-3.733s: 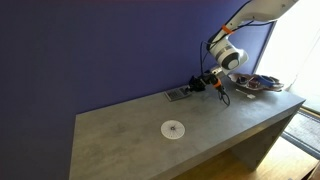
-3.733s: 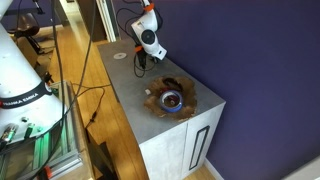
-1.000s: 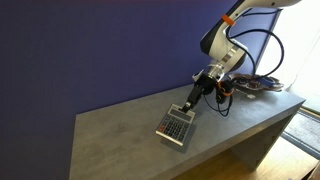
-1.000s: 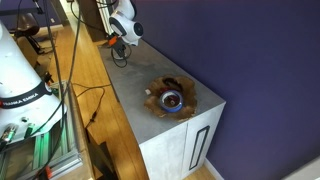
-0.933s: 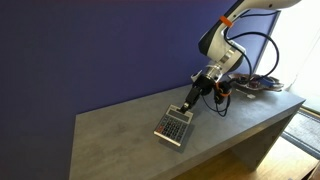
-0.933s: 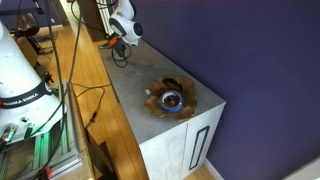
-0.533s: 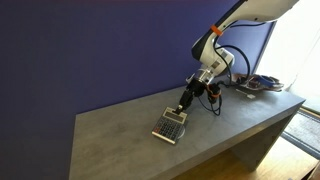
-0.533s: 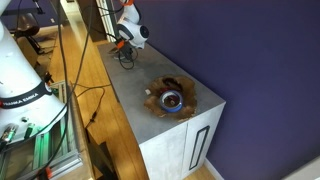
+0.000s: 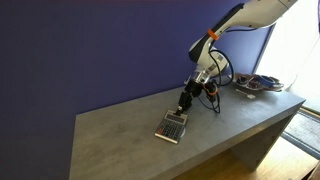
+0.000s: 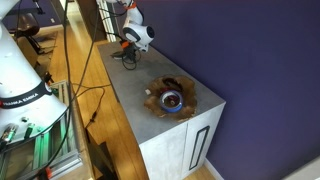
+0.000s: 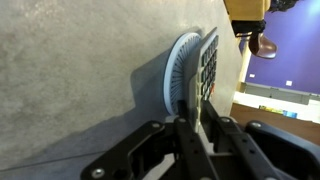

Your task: Put the calculator on the coaster

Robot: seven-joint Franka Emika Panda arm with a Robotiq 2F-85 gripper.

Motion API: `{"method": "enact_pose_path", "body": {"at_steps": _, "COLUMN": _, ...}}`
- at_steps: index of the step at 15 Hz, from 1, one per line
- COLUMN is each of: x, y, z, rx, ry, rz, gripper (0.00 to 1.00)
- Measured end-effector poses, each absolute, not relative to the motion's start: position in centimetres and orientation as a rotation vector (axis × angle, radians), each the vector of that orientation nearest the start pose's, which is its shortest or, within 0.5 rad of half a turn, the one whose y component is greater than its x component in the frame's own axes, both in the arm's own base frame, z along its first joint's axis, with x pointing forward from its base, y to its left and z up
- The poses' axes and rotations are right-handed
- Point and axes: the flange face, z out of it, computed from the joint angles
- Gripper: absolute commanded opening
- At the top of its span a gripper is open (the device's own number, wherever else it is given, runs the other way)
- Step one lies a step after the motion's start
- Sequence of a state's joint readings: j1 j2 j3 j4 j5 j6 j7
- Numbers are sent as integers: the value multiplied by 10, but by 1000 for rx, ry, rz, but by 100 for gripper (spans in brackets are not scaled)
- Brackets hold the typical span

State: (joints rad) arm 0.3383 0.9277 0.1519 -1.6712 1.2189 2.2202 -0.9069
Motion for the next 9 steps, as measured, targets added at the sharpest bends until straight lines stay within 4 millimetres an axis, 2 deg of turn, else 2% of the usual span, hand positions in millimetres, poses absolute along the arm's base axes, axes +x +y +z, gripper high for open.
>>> {"method": "enact_pose_path", "body": {"at_steps": 3, "x": 558, "y": 307, "z": 56, "rx": -2164, "ry": -356, "rz": 170, "gripper": 72}}
{"method": "enact_pose_path", "body": {"at_steps": 7, "x": 577, "y": 260, "z": 58, "rx": -2226, "ry": -261, "rz": 78, "gripper": 98}}
{"method": "enact_pose_path", "body": {"at_steps": 8, "x": 580, "y": 245, "z": 62, "rx": -2241, "ry": -241, "rz": 34, "gripper": 100}}
{"method": "enact_pose_path", "body": {"at_steps": 9, "x": 581, "y": 228, "z": 67, "rx": -2254, "ry": -223, "rz": -20, "gripper": 90}}
